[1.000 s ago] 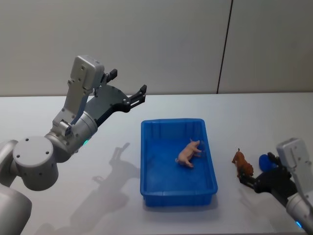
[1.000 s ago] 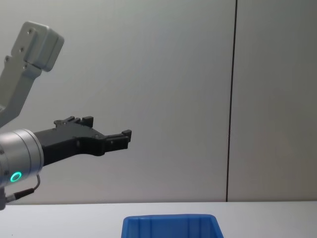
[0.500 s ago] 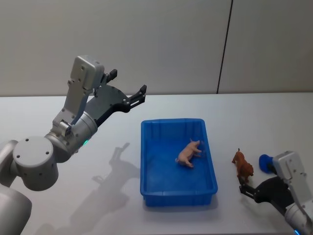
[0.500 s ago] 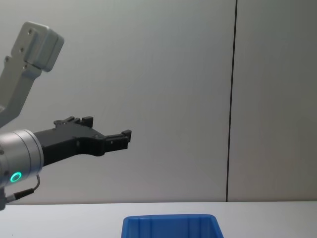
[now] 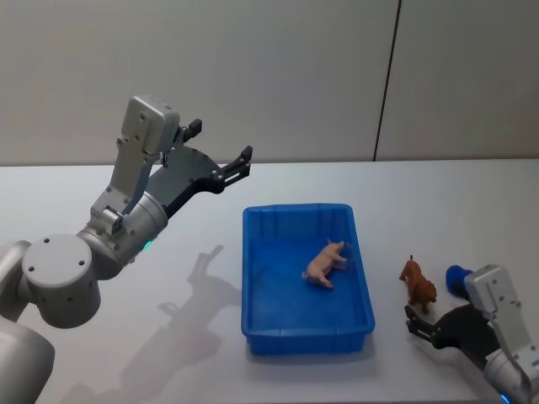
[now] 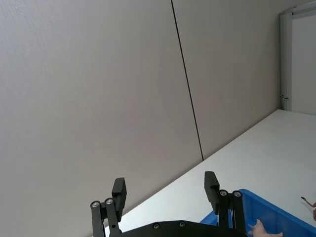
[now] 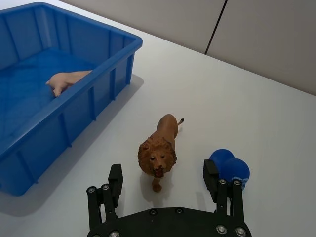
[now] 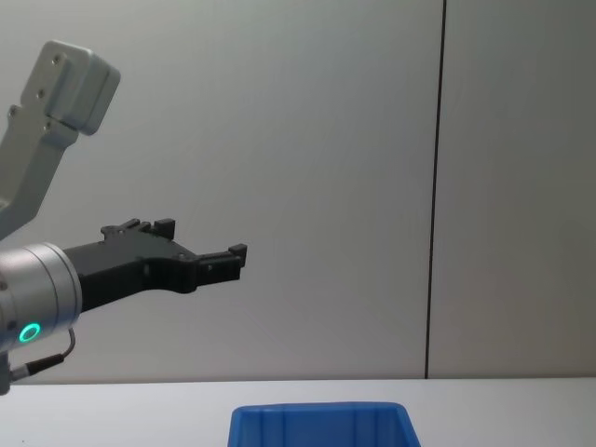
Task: Pick up the two dolls from the table and place them into the box.
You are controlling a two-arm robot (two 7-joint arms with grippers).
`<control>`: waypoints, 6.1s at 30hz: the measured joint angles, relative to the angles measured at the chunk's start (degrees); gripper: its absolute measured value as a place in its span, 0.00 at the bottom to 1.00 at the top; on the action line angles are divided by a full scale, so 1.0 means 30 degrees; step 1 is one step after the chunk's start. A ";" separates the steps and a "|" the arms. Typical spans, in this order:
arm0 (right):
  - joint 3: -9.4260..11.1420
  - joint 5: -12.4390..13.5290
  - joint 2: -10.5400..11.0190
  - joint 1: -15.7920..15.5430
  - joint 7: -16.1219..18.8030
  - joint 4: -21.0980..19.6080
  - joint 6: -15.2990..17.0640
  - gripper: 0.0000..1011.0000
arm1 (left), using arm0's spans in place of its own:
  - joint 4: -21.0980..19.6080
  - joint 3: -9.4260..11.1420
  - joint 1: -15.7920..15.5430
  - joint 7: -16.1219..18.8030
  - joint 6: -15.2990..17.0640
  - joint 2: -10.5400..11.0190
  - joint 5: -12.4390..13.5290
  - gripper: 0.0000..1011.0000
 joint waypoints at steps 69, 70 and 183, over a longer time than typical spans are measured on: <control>-0.1045 -0.0184 -0.1522 0.1434 0.3359 -0.2563 -0.2366 0.44 | 0.0001 0.0000 0.0000 -0.0003 0.0000 -0.0002 -0.0002 0.99; -0.1079 -0.0228 -0.1582 0.1503 0.3412 -0.2464 -0.2366 0.44 | 0.0001 0.0001 0.0000 -0.0003 0.0000 0.0000 -0.0002 0.99; 0.1462 0.3703 -0.0538 0.4757 0.3165 0.7373 -0.1783 0.40 | 0.0001 0.0000 0.0000 -0.0003 0.0001 -0.0001 -0.0001 0.99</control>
